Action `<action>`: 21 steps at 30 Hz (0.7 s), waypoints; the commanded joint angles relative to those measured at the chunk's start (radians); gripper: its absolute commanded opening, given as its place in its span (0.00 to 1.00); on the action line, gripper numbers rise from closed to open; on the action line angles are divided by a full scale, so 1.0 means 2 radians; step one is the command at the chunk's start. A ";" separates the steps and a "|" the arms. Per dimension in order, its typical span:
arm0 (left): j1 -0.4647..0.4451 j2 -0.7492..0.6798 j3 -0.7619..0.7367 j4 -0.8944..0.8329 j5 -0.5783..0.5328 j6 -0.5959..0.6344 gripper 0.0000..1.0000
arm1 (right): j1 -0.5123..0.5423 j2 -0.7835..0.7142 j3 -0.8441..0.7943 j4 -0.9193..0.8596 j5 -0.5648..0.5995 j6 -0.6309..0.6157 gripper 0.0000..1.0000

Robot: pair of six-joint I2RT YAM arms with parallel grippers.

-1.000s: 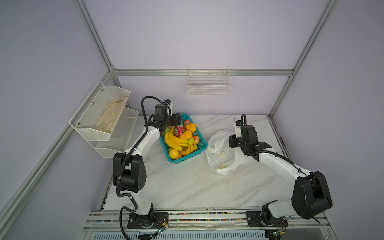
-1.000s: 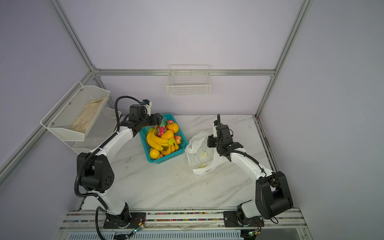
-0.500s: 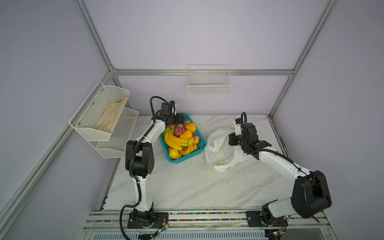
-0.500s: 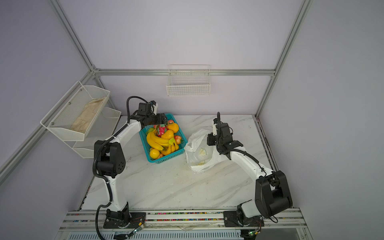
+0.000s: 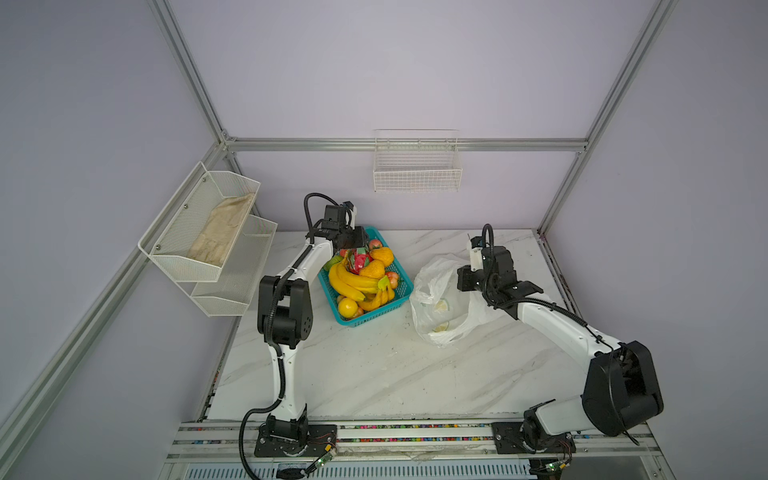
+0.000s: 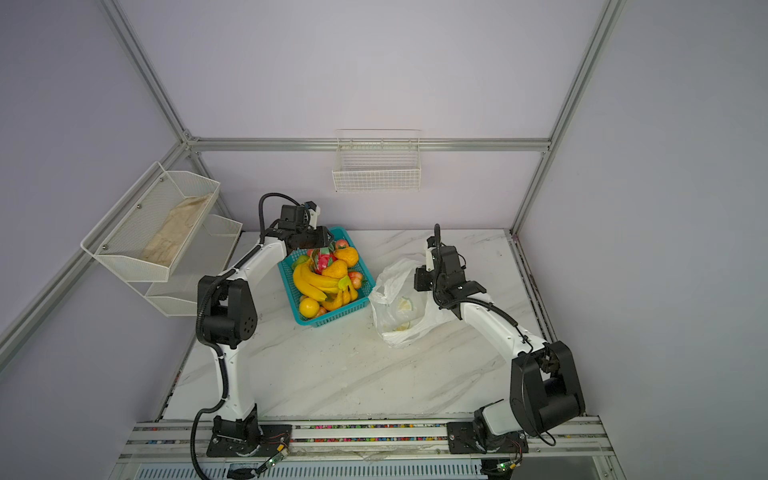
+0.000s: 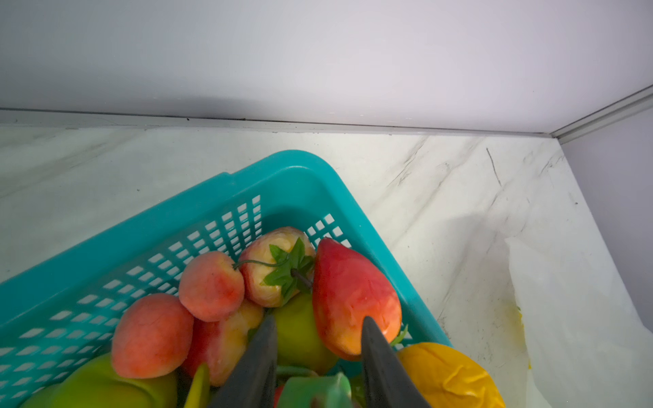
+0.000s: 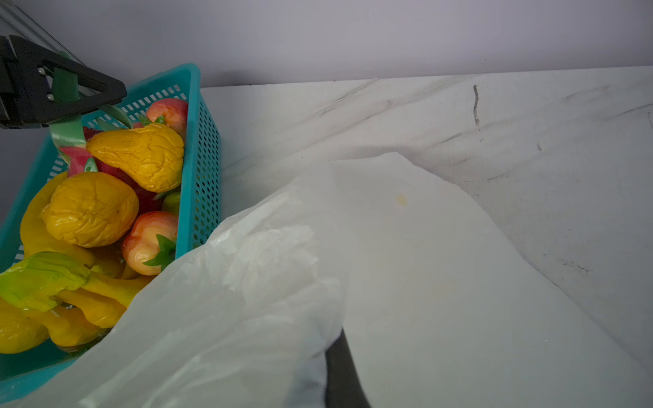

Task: Place the fake fruits into the plastic bag and tie a complex knot
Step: 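Grasp the red dragon fruit in the basket with the left gripper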

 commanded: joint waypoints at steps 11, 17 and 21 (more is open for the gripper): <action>0.003 -0.070 0.014 0.048 -0.021 0.036 0.00 | 0.001 -0.021 -0.011 -0.001 -0.002 0.007 0.00; 0.003 -0.111 0.003 0.061 -0.041 0.055 0.00 | 0.001 -0.029 -0.017 0.001 -0.007 0.010 0.00; 0.003 -0.143 -0.014 0.072 -0.058 0.064 0.00 | 0.001 -0.029 -0.018 0.003 -0.010 0.011 0.00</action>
